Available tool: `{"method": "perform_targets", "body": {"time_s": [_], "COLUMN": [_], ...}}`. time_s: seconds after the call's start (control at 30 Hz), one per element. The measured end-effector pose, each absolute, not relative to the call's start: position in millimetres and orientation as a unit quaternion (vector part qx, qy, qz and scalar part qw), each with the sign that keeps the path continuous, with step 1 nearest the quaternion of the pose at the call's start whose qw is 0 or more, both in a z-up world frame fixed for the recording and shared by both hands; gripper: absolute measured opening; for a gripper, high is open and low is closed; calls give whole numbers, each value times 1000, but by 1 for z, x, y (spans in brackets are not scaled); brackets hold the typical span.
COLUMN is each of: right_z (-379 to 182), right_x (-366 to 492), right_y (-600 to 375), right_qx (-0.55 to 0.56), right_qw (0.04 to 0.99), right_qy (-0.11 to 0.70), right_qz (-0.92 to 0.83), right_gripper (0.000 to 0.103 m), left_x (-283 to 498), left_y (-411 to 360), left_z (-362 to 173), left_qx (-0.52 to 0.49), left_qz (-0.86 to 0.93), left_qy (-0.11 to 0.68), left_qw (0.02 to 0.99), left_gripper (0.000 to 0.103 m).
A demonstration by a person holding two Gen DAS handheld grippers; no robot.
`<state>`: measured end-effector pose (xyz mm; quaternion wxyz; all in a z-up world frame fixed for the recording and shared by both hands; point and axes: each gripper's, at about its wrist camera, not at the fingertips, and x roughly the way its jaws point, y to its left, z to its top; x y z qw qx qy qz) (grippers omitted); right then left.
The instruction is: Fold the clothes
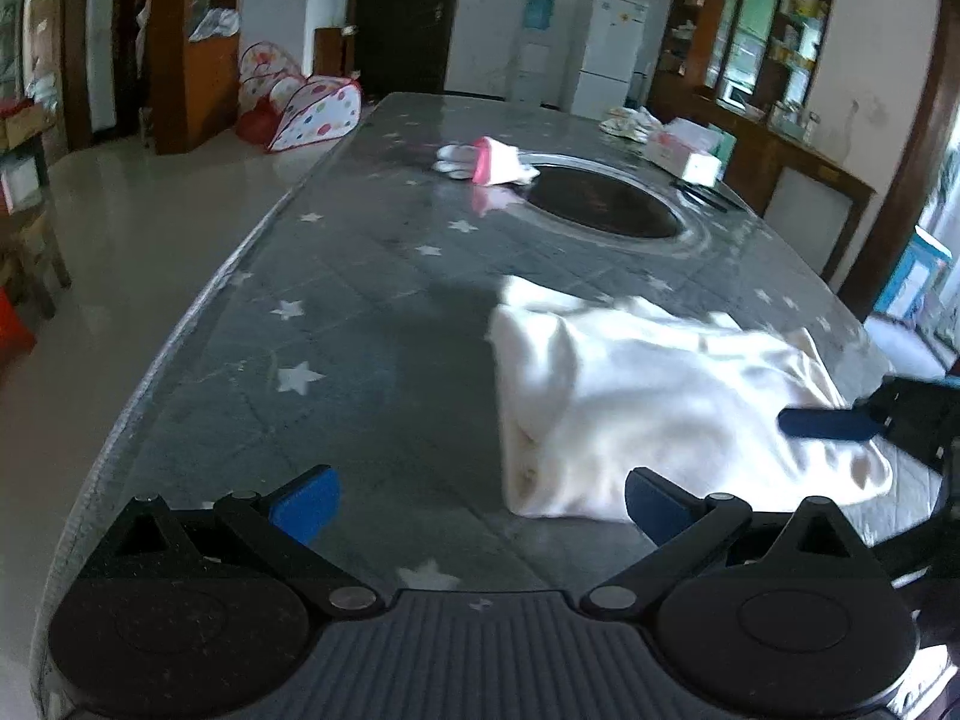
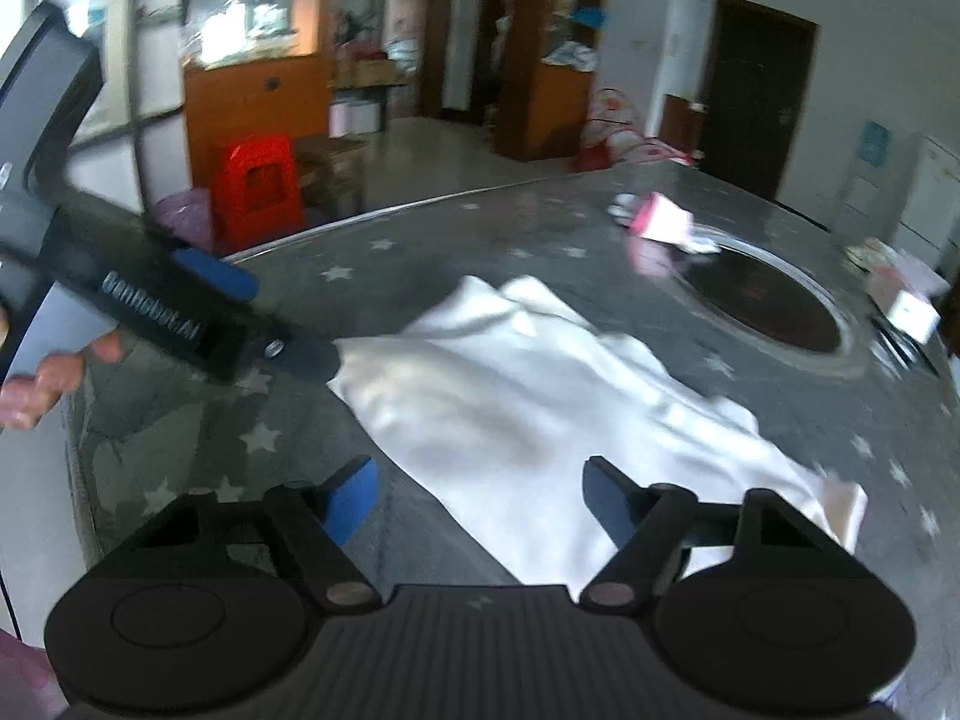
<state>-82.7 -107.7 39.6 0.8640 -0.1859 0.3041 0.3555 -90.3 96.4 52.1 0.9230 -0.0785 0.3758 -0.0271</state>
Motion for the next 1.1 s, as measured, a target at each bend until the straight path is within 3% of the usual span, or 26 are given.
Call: {"method": "perform_targets", "body": {"time_s": [0.27,0.43,0.5,0.6,0.93,1.03,1.1], "right_z": [36,27,23,27,58,61,61], "right_x": [-82,-86,-86,-81,-65,-65,-66], "right_y": [-58,-35,-31,-37,-82,-89,-92], "right_qx": [-255,-293,-299,-268,-127,-117,-114], "right_qw": [830,816,817,827,857,858,858], "right_qy": [279,269,266,271,280,277,276], "right_qz": [409,420,415,413,413,416,418], "right_gripper": [65,49,31,15,11,11,10], "left_x": [-71,-60,-56,-51,-22,-12,-6], "left_y": [128,131,130,129,116,108,104], "left_z": [52,48,47,45,29,19,12], "left_qx": [-145,-190,-209,-240,-365,-392,-404], "left_qz": [-11,-30,-40,-54,-90,-113,-128], "left_qy": [382,395,397,401,422,432,438], "left_qw": [913,898,893,883,825,805,793], "left_gripper": [103,103,103,103,101,85,64]}}
